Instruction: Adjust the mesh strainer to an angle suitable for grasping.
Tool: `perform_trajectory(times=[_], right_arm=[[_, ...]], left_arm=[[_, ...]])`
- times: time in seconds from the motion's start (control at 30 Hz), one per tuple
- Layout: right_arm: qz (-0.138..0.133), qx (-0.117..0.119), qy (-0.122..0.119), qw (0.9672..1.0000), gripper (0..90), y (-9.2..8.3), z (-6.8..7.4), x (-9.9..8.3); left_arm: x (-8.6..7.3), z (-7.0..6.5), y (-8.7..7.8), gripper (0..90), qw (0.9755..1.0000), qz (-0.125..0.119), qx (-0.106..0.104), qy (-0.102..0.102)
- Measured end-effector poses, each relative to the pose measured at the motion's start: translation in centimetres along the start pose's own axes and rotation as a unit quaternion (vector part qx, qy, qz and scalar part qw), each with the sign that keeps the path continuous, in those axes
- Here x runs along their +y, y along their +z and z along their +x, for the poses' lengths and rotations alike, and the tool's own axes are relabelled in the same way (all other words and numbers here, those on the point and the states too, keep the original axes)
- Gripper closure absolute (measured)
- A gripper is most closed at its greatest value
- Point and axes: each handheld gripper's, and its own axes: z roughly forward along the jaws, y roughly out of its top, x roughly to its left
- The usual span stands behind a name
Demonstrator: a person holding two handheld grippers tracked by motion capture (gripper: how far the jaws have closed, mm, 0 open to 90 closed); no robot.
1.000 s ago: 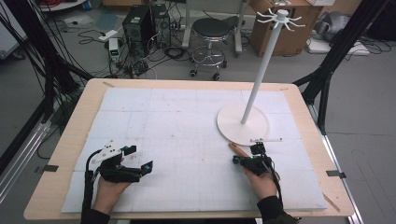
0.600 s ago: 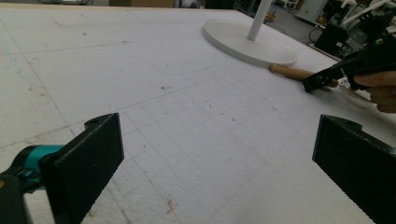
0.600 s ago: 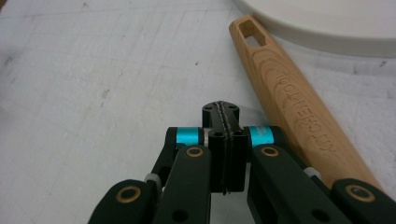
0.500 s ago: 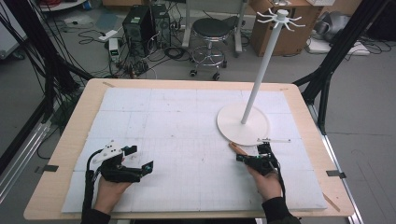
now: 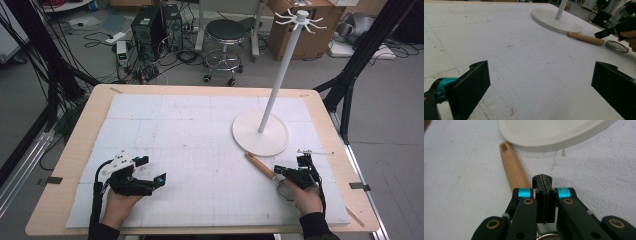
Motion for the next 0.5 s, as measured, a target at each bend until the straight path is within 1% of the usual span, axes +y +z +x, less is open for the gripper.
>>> perform_trajectory(times=[0.03, 0.1, 0.17, 0.23, 0.37, 0.47, 0.5], right_arm=[[0.000, 0.000, 0.000, 1.0000, 90.0, 0.00, 0.00, 0.00], [0.011, -0.009, -0.006, 0.9999, 90.0, 0.26, -0.05, -0.10], [0.009, -0.007, -0.004, 0.9999, 90.0, 0.33, -0.03, -0.18], [0.008, -0.010, -0.004, 0.9999, 90.0, 0.24, 0.04, -0.36], [0.008, -0.013, -0.011, 0.9998, 90.0, -0.09, -0.01, -0.69], [0.012, -0.015, -0.009, 0.9998, 90.0, -0.41, -0.02, -0.92], [0.009, -0.018, -0.012, 0.9997, 90.0, -0.47, -0.06, -0.99]], left_arm=[[0.00, 0.00, 0.02, 2.7, 1.0000, 0.001, 0.000, 0.000], [0.00, 0.00, 0.03, 2.7, 1.0000, 0.002, 0.000, 0.001], [0.01, 0.01, 0.02, 2.7, 1.0000, 0.001, 0.000, 0.000], [0.01, 0.05, -0.02, 2.7, 1.0000, 0.000, -0.001, -0.001], [0.01, 0.07, -0.06, 2.7, 1.0000, -0.002, -0.001, 0.000], [0.02, 0.06, -0.07, 2.7, 1.0000, -0.001, -0.001, 0.000], [0.03, 0.05, -0.08, 2.7, 1.0000, -0.002, -0.002, -0.001]])
